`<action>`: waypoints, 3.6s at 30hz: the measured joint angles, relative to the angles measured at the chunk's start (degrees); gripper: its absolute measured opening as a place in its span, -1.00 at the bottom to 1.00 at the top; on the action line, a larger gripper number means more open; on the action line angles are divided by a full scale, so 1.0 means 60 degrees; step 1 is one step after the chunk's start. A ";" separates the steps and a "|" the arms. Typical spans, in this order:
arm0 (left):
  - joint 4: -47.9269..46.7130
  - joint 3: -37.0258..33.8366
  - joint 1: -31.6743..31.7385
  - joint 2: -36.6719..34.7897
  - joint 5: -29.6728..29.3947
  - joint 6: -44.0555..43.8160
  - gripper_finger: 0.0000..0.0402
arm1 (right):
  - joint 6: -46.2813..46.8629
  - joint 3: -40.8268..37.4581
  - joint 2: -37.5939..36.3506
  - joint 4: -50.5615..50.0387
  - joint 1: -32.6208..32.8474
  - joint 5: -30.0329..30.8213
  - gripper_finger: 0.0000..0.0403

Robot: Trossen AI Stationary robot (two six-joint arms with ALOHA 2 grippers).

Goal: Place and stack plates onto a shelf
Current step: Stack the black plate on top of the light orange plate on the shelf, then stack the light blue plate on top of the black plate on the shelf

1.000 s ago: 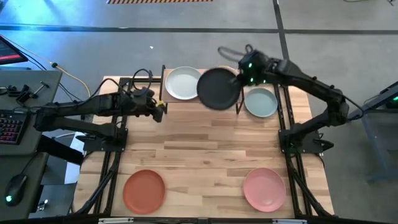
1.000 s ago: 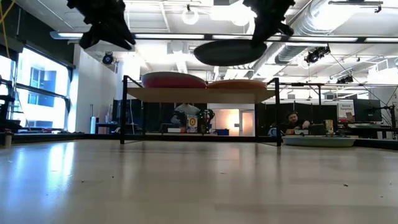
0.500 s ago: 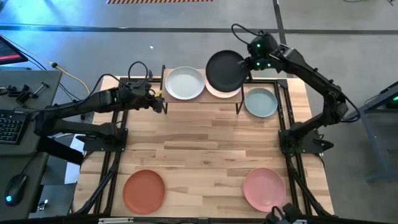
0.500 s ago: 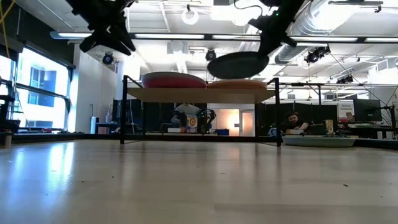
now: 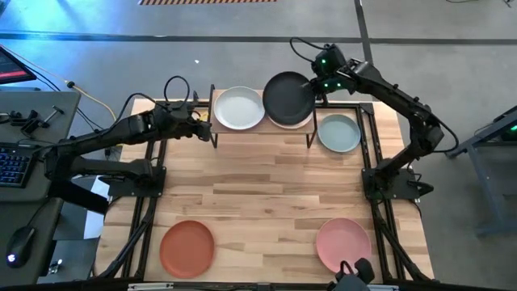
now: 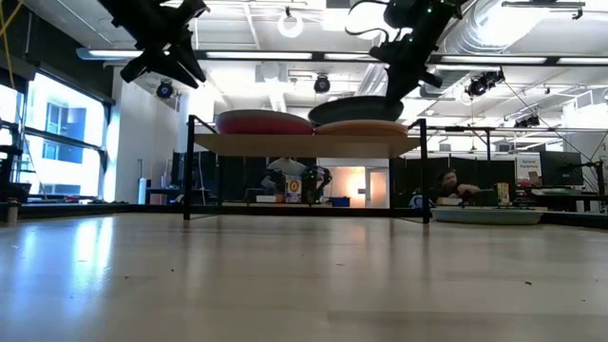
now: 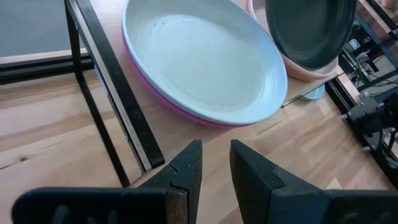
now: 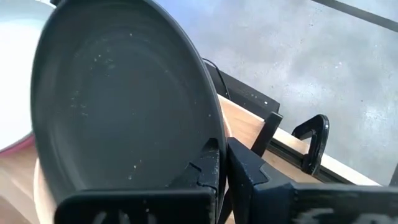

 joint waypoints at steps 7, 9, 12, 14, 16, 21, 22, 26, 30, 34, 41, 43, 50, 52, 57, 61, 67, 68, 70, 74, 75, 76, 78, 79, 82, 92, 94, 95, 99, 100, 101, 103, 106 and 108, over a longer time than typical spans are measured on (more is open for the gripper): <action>-0.0004 0.0004 0.0000 0.0000 0.0003 0.0001 -0.64 | -0.0084 0.0000 0.0213 -0.0347 0.0000 -0.0010 -1.00; -0.0004 0.0004 0.0000 -0.0004 0.0000 -0.0002 -0.64 | -0.0085 0.0000 0.0224 -0.0415 0.0006 -0.0003 -1.00; -0.0004 0.0004 0.0000 -0.0002 0.0003 -0.0001 -0.64 | -0.0085 0.0000 0.0217 -0.0338 0.0029 0.0024 -1.00; -0.0004 0.0004 0.0000 0.0000 0.0001 0.0000 -0.64 | -0.0085 0.0000 0.0217 -0.0380 0.0029 0.0034 -1.00; -0.0004 0.0004 0.0000 0.0000 0.0004 -0.0002 -0.64 | -0.0137 0.0000 0.0217 -0.0424 0.0030 0.0040 -1.00; -0.0004 0.0004 0.0000 0.0000 0.0003 -0.0003 -0.64 | -0.0341 0.0000 0.0217 -0.0493 0.0036 0.0040 -1.00; -0.0004 0.0004 0.0000 -0.0002 0.0001 -0.0003 -0.64 | -0.0405 0.0000 0.0217 -0.0515 0.0036 0.0040 -1.00; -0.0004 0.0004 0.0000 -0.0003 0.0004 -0.0003 -0.64 | -0.0504 0.0000 0.0217 -0.0531 0.0036 -0.0127 -1.00; -0.0004 0.0004 0.0000 -0.0001 0.0002 -0.0003 -0.64 | -0.0628 0.0000 0.0217 -0.0563 0.0037 -0.0175 -0.95; -0.0004 0.0004 0.0000 -0.0004 0.0000 -0.0003 -0.64 | -0.0630 0.0000 0.0215 -0.0558 0.0036 -0.0180 -0.77; -0.0004 0.0007 0.0000 -0.0004 0.0000 -0.0003 -0.64 | -0.0606 0.0000 0.0213 -0.0332 0.0040 -0.0004 -0.52; -0.0004 0.0007 0.0000 -0.0004 0.0002 -0.0003 -0.64 | -0.0589 0.0000 0.0213 -0.0175 0.0037 -0.0007 -0.49; -0.0004 0.0007 -0.0001 -0.0002 0.0003 -0.0003 -0.64 | -0.0621 0.0000 0.0154 -0.0192 0.0036 -0.0011 -0.46; -0.0004 0.0007 -0.0001 -0.0001 0.0004 -0.0003 -0.64 | -0.0621 0.0000 0.0039 -0.0386 0.0036 -0.0018 -0.46; -0.0028 0.0007 -0.0002 -0.0001 0.0001 -0.0003 -0.64 | -0.0653 0.0000 -0.0435 -0.1111 0.0036 -0.0106 -0.46; -0.0036 0.0007 -0.0004 -0.0002 0.0000 0.0055 -0.64 | -0.0714 0.0000 -0.0782 -0.2006 0.0036 -0.0734 -0.46; -0.0036 0.0007 -0.0004 -0.0004 0.0001 0.0419 -0.64 | -0.1724 -0.0025 -0.0913 -0.3966 0.0036 -0.1099 -0.46; -0.0040 0.0007 -0.0004 -0.0002 0.0001 0.0426 -0.64 | -0.1836 -0.0112 -0.0918 -0.4095 0.0038 -0.1118 -0.46; -0.0040 0.0007 -0.0004 -0.0004 0.0004 0.0427 -0.64 | -0.1900 -0.0499 -0.0987 -0.4115 0.0074 -0.1403 -0.46; -0.0052 0.0007 -0.0004 -0.0003 0.0094 0.0431 -0.64 | -0.1880 -0.1692 -0.1374 -0.4140 0.0175 -0.1834 -0.46; -0.0055 0.0007 -0.0004 -0.0004 0.0106 0.0431 -0.64 | -0.1859 -0.2021 -0.1495 -0.4140 0.0225 -0.1833 -0.46; -0.0055 0.0007 -0.0004 -0.0004 0.0109 0.0431 -0.64 | -0.1821 -0.2327 -0.1618 -0.4133 0.0260 -0.1835 -0.46; -0.0052 0.0007 -0.0004 -0.0004 0.0109 0.0496 -0.64 | -0.1684 -0.2882 -0.1903 -0.4117 0.0354 -0.1838 -0.46; -0.0051 0.0007 -0.0004 -0.0004 0.0107 0.0557 -0.64 | -0.1657 -0.3142 -0.2061 -0.4103 0.0398 -0.1840 -0.46; -0.0051 0.0007 -0.0004 -0.0003 0.0106 0.0675 -0.64 | -0.1652 -0.3953 -0.2527 -0.3706 0.0526 -0.1843 -0.46; -0.0044 0.0007 -0.0004 -0.0004 0.0106 0.0676 -0.64 | -0.1756 -0.6326 -0.3208 -0.1923 0.0594 -0.1847 -0.46; -0.0044 0.0007 -0.0004 -0.0002 0.0106 0.0675 -0.64 | -0.1938 -0.6661 -0.3201 -0.1641 0.0594 -0.1847 -0.46; -0.0044 0.0007 -0.0004 -0.0004 0.0106 0.0675 -0.64 | -0.2051 -0.6815 -0.3200 -0.1504 0.0594 -0.1847 -0.46; -0.0044 0.0007 -0.0004 -0.0002 0.0106 0.0673 -0.64 | -0.2517 -0.7211 -0.3197 -0.0964 0.0610 -0.1843 -0.46; -0.0044 0.0007 -0.0004 -0.0004 0.0106 0.0675 -0.64 | -0.2684 -0.7241 -0.3197 -0.0887 0.0657 -0.1836 -0.46; -0.0044 0.0007 -0.0004 -0.0003 0.0106 0.0674 -0.64 | -0.2904 -0.7262 -0.3197 -0.0761 0.0710 -0.1789 -0.46; -0.0044 0.0007 -0.0004 -0.0004 0.0106 0.0671 -0.64 | -0.3479 -0.7267 -0.3197 -0.0612 0.0878 -0.1604 -0.46; -0.0040 0.0007 -0.0004 0.0000 0.0106 0.0671 -0.64 | -0.4504 -0.7271 -0.3197 -0.0434 0.1212 -0.1413 -0.46; -0.0039 0.0007 -0.0004 -0.0003 0.0106 0.0668 -0.64 | -0.5073 -0.7271 -0.3193 -0.0396 0.1481 -0.1148 -0.46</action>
